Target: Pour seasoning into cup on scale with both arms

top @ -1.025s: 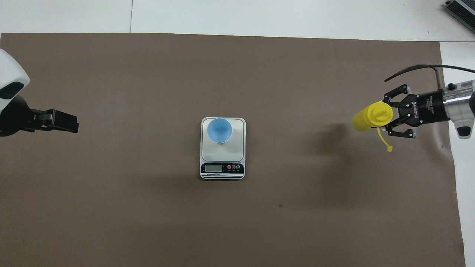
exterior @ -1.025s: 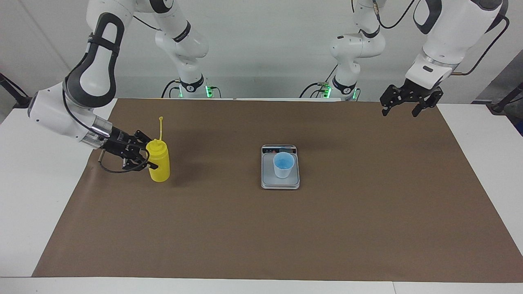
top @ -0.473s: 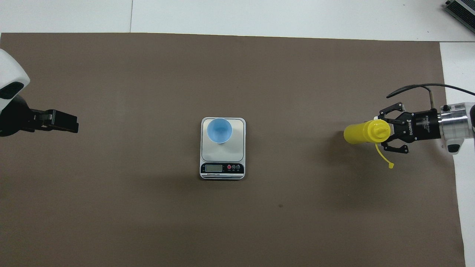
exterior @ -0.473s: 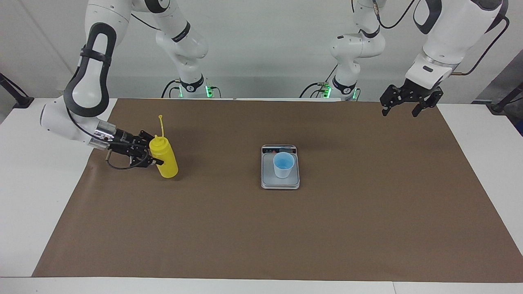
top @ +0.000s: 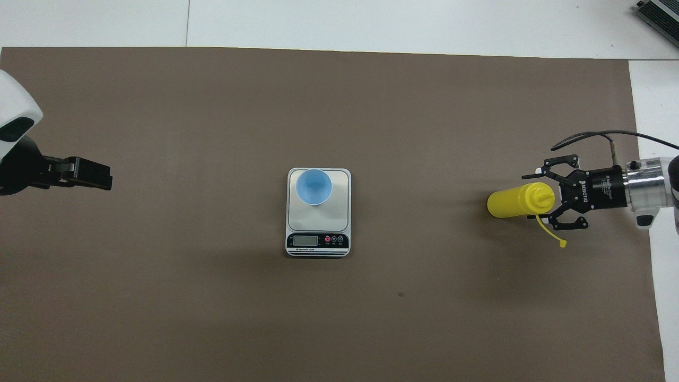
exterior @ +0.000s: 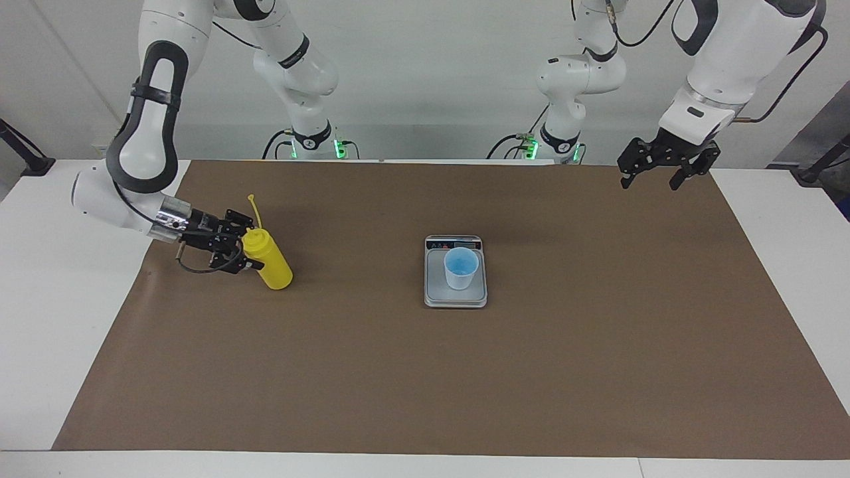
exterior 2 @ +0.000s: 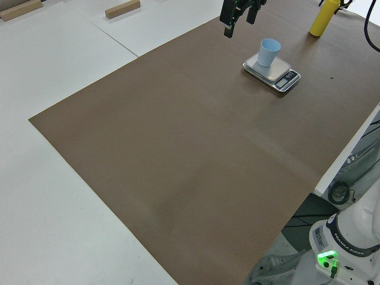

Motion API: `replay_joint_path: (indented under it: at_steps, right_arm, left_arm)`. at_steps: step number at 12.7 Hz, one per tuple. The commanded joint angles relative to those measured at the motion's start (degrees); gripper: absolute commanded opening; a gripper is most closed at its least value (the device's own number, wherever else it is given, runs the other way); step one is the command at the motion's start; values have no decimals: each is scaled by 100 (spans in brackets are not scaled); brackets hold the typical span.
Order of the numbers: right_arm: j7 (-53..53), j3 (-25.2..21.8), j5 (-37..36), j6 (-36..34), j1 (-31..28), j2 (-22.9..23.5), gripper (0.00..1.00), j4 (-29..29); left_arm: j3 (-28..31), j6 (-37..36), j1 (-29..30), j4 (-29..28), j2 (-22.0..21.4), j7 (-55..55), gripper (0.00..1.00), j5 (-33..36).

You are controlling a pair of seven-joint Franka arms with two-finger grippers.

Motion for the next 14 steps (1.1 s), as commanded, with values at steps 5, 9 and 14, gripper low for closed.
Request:
replay_joint_path:
  at_steps: [5, 9, 14]
  right_arm:
    - [-653, 53, -1308, 194, -35, -513, 100, 236]
    - [-846, 106, -2108, 273, 261, -592, 100, 798]
    - [-1067, 114, -4097, 405, 1642, -1225, 100, 870]
  left_arm:
    - [-28, -83, 64, -49, -110, 44, 100, 69]
    - [-28, -83, 56, -49, -110, 44, 100, 69]
    - [-28, -83, 56, -49, -110, 44, 100, 69]
